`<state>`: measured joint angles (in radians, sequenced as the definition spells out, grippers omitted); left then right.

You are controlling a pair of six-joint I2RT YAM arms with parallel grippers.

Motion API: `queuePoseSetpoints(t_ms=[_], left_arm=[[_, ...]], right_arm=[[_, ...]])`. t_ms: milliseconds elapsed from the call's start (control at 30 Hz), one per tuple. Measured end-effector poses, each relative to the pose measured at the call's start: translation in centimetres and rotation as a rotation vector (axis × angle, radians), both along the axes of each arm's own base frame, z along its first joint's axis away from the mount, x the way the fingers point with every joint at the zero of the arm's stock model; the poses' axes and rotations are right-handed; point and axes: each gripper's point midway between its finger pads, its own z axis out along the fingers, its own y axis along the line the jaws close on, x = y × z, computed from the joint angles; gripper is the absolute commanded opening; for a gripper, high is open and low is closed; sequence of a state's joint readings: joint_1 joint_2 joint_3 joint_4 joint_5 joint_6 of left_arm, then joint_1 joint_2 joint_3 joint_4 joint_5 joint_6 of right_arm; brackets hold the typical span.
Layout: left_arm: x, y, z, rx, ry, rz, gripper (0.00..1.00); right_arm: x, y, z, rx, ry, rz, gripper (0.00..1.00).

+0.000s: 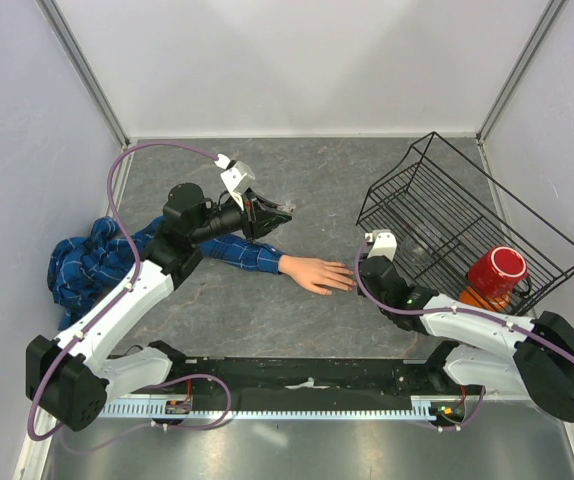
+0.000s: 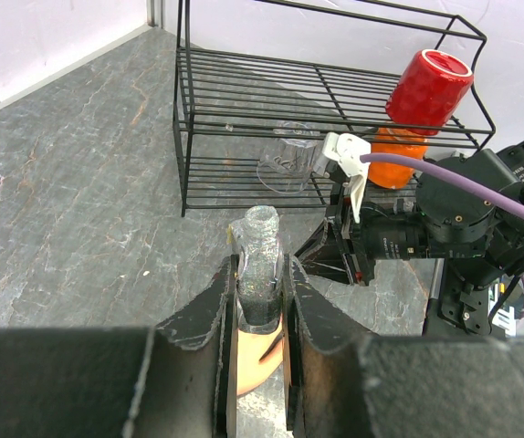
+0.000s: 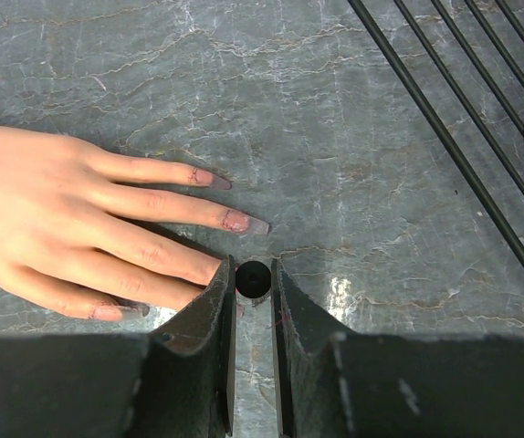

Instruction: Paint the nails

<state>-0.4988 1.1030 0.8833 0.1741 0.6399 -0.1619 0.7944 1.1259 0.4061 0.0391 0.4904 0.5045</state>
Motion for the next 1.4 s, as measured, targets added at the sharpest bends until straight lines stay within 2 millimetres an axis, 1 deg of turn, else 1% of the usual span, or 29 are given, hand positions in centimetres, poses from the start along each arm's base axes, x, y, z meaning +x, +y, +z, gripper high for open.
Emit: queuePoseSetpoints(t_ms=[400,800,1033,1400], left_arm=[[0.0,0.0,0.0,0.0,0.001,-0.002,0.02],[-0.1,0.0,0.0,-0.001,0.002,-0.013,0.02],[-0.2,0.0,0.0,-0.001,0.002,-0.013,0.02],[-0.2,0.0,0.0,-0.004,0.008,-0.013,0.02]], right_arm=[[0.0,1.0,0.6,0.024,-0.013,0.056,0.0],[-0.1,1.2,1.2,0.047,-0.03,0.07,0.0],[-0.1,1.0,0.5,0.032,-0.01,0.056,0.0],[0.0,0.0,0.1,0.008,-0.007,-0.001,0.0]])
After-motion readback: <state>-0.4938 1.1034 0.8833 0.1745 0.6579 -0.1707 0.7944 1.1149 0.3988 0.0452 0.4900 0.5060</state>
